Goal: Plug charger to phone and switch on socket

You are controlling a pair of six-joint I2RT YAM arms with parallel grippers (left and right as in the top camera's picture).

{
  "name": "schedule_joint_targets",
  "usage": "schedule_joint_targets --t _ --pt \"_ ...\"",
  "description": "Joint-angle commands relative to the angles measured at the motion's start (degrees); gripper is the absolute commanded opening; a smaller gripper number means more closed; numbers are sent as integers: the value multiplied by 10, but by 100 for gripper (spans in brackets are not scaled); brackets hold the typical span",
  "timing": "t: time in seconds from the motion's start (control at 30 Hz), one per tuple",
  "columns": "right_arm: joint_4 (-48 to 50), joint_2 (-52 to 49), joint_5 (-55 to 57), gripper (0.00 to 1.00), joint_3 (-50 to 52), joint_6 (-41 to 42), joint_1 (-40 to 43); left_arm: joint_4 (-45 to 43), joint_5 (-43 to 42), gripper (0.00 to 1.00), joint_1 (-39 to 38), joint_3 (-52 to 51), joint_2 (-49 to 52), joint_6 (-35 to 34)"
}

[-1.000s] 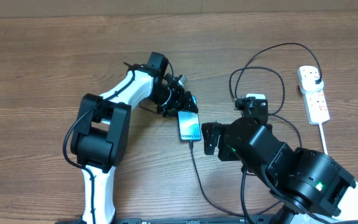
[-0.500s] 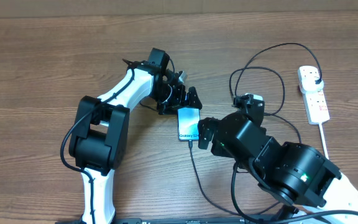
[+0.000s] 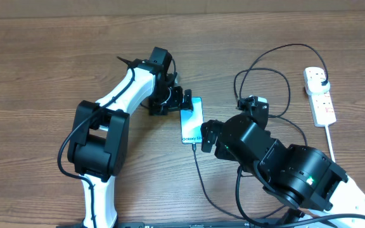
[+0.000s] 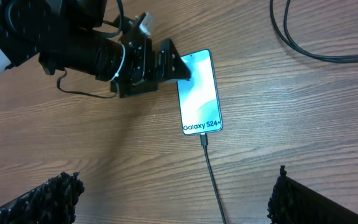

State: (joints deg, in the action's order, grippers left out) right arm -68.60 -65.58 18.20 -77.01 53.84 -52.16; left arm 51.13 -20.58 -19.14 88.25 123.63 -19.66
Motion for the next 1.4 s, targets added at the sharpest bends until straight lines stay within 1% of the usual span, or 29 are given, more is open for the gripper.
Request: schedule_joint_targets --t 0.0,0.1,0.23,0.57,0.73,0.83,0.97,1.03,1.17,1.2,1.27,1.37 --pt "2 2 -3 100 2 4 2 15 196 100 13 -47 80 -31" --pt "2 2 -2 100 2 4 2 31 223 100 14 -40 54 -45" --pt "2 2 6 100 2 4 2 50 236 100 16 -38 -10 -49" --pt "2 1 37 100 2 4 2 101 242 100 14 -38 -271 -53" --pt "2 -3 37 100 2 4 2 131 245 100 14 -38 -381 -52" --pt "2 -9 36 100 2 4 2 155 272 100 14 -39 -434 -52" --pt "2 -23 36 100 2 4 2 194 303 100 15 -39 -473 -46" --pt "2 -32 36 100 2 4 2 208 300 100 15 -39 -478 -46" --pt "1 -42 37 100 2 2 2 209 300 100 15 -39 -472 -46" --pt "3 -43 37 99 2 2 2 209 300 100 15 -39 -470 -46" --pt "13 -45 37 93 2 2 2 208 300 100 14 -39 -468 -46" --pt "30 -45 36 81 2 2 2 209 300 100 15 -39 -468 -46"
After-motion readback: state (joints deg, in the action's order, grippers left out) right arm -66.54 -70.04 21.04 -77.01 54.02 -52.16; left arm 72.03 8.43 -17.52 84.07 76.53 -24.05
